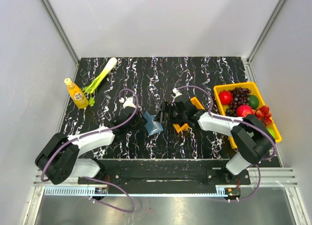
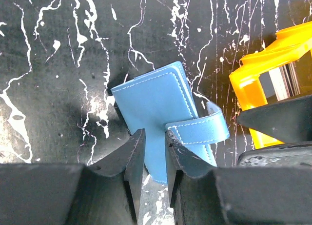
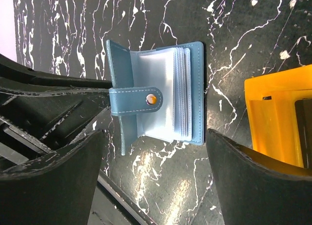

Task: Put the credit cards into the card holder
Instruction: Close the card holder at the center of the board.

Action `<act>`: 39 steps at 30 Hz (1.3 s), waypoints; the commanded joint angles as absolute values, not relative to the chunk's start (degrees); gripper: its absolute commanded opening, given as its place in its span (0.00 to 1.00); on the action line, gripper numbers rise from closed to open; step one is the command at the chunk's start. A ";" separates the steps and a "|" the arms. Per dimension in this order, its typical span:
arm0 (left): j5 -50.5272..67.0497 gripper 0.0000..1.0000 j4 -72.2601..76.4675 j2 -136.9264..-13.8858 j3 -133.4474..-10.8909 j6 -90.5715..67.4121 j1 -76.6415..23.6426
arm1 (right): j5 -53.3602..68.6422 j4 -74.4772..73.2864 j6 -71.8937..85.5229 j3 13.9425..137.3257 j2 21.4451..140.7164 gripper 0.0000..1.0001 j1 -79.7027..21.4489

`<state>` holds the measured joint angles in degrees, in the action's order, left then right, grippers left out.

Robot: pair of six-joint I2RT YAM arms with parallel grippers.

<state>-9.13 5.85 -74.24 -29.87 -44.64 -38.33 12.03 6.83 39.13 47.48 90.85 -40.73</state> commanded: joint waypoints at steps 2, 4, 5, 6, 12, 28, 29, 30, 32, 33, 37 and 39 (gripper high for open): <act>-8.09 0.26 8.44 -76.19 -32.07 -42.54 -37.97 | 14.76 10.54 40.34 47.20 91.06 0.85 -40.78; -7.04 0.25 9.22 -78.21 -32.52 -42.71 -38.06 | 15.64 10.63 40.08 46.93 90.88 0.85 -40.87; -6.68 0.24 9.92 -79.09 -32.61 -42.89 -37.97 | 16.08 10.46 39.82 46.93 90.88 0.86 -40.87; -6.16 0.24 10.45 -80.15 -32.52 -43.15 -38.06 | 16.08 9.76 39.55 47.11 91.05 0.86 -40.87; -6.33 0.24 10.90 -83.05 -33.13 -44.38 -38.06 | 17.14 6.42 38.67 48.51 94.83 0.88 -40.96; -5.71 0.22 10.72 -86.22 -33.75 -44.38 -38.06 | 18.72 3.08 40.16 53.26 104.33 0.67 -41.31; -5.71 0.22 10.72 -86.31 -33.66 -44.47 -38.14 | 18.63 3.16 40.34 53.26 104.33 0.60 -41.31; -5.63 0.22 10.81 -86.40 -33.66 -44.56 -38.14 | 18.81 3.34 40.60 53.17 104.41 0.59 -41.31; -5.45 0.21 10.99 -86.48 -33.49 -44.74 -38.14 | 18.72 3.51 41.65 53.17 104.59 0.61 -41.31; -5.36 0.21 11.07 -86.57 -33.49 -44.82 -38.14 | 19.16 3.95 42.27 53.09 104.94 0.56 -41.31; -4.75 0.21 11.51 -86.92 -32.96 -45.00 -38.14 | 20.66 6.59 44.82 53.17 106.17 0.47 -41.31; -4.57 0.21 11.95 -87.01 -32.44 -45.35 -38.14 | 20.57 7.03 45.61 53.35 107.05 0.42 -41.31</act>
